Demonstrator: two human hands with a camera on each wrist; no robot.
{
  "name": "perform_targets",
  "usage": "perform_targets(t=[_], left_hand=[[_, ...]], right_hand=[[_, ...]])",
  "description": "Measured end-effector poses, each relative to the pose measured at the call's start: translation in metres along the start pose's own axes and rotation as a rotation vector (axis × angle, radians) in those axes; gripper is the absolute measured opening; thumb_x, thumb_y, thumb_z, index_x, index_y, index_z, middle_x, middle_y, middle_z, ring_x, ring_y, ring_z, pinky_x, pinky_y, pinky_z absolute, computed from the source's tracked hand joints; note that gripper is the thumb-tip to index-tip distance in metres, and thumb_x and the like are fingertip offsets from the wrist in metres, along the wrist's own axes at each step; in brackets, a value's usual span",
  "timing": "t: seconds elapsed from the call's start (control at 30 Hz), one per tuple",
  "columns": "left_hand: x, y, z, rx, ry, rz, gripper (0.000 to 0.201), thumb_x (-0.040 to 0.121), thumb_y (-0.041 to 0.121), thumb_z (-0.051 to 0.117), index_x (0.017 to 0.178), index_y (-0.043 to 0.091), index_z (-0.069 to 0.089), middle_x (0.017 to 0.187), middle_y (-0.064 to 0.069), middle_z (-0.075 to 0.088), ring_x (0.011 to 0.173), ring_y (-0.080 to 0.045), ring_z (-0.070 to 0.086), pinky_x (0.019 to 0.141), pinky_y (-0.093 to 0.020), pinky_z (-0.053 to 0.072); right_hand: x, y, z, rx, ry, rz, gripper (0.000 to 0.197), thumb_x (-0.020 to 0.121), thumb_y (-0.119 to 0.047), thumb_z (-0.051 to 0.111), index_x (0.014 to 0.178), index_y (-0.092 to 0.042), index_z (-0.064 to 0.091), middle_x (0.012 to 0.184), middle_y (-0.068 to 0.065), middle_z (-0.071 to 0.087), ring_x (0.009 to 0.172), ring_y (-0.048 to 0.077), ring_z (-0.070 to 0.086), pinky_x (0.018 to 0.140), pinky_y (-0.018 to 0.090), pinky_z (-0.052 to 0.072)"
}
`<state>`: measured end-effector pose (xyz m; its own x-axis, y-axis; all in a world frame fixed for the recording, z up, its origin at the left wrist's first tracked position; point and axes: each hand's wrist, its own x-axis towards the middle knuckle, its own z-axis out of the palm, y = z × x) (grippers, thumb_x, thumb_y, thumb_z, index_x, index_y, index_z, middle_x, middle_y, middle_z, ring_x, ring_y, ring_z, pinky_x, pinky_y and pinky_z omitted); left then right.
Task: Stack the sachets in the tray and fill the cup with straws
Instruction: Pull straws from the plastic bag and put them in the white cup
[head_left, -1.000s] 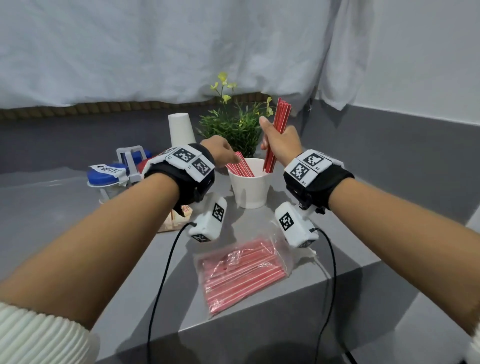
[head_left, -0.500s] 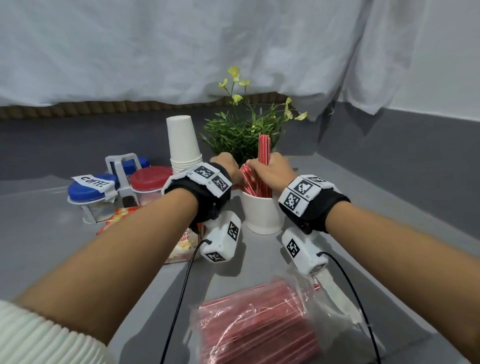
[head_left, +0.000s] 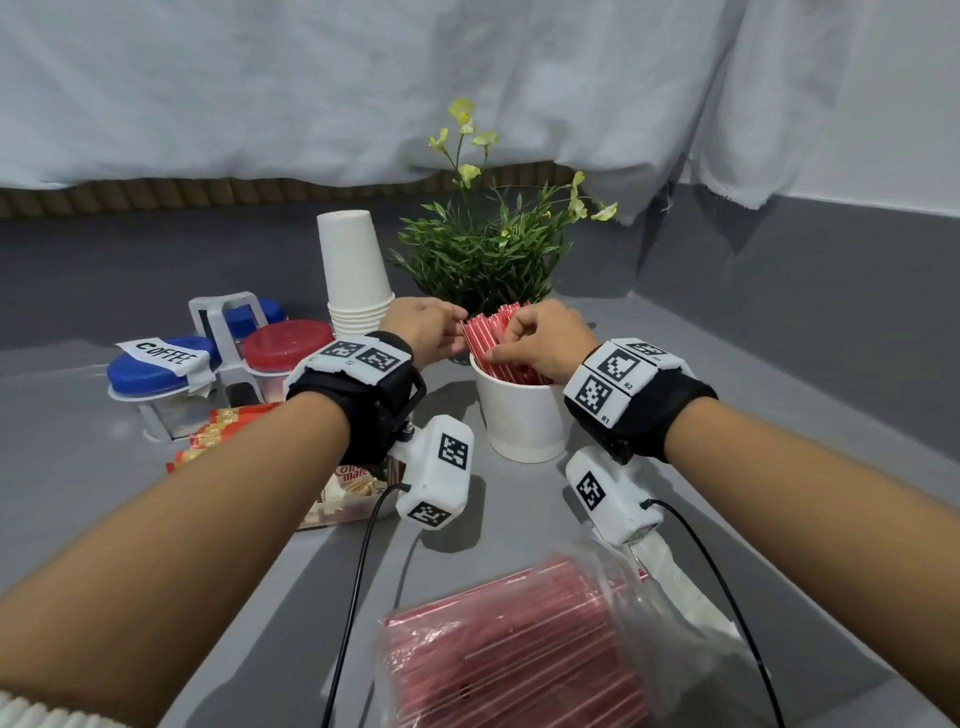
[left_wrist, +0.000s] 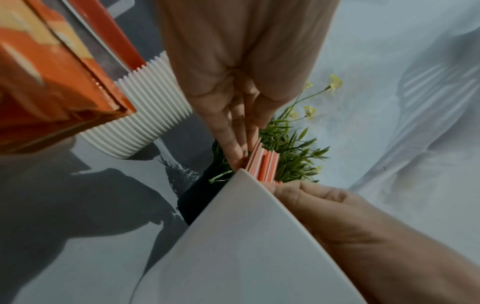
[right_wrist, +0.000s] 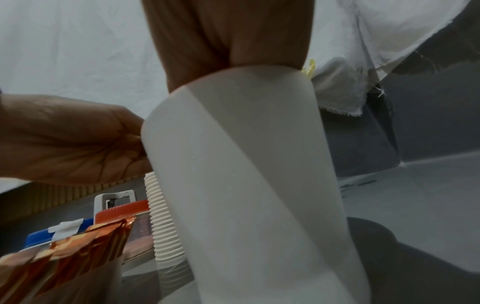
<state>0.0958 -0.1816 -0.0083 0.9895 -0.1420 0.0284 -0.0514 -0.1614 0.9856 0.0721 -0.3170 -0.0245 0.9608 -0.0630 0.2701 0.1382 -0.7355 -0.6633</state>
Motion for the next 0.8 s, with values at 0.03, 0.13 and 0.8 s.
perform_targets(t=[0.03, 0.13, 0.8], left_hand=[[-0.001, -0.002, 0.0, -0.018, -0.008, 0.0, 0.028, 0.096, -0.004, 0.032, 0.081, -0.002, 0.056, 0.071, -0.012, 0.053, 0.054, -0.015, 0.055, 0.041, -0.012, 0.047], [-0.003, -0.006, -0.001, 0.032, -0.035, 0.044, 0.027, 0.096, 0.004, 0.042, 0.116, -0.005, 0.057, 0.092, -0.015, 0.06, 0.068, -0.013, 0.055, 0.052, -0.009, 0.05], [-0.008, -0.011, 0.019, 1.062, -0.161, 0.347, 0.064, 0.098, 0.026, 0.041, 0.148, 0.003, 0.008, 0.158, -0.011, -0.004, 0.147, -0.024, 0.0, 0.119, -0.036, 0.008]], right_hand=[[0.0, 0.0, 0.0, -0.008, -0.008, 0.008, 0.023, 0.072, -0.022, 0.077, 0.067, -0.01, 0.058, 0.067, 0.0, 0.055, 0.082, 0.017, 0.049, 0.073, 0.032, 0.041], [0.0, 0.0, 0.0, 0.01, 0.001, 0.056, 0.019, 0.073, -0.011, 0.076, 0.068, -0.009, 0.058, 0.061, 0.001, 0.056, 0.062, 0.014, 0.052, 0.058, 0.021, 0.049], [-0.016, -0.003, -0.008, -0.335, -0.007, -0.082, 0.047, 0.091, -0.002, 0.04, 0.137, -0.007, 0.041, 0.147, 0.011, 0.038, 0.129, 0.031, 0.042, 0.107, 0.034, 0.03]])
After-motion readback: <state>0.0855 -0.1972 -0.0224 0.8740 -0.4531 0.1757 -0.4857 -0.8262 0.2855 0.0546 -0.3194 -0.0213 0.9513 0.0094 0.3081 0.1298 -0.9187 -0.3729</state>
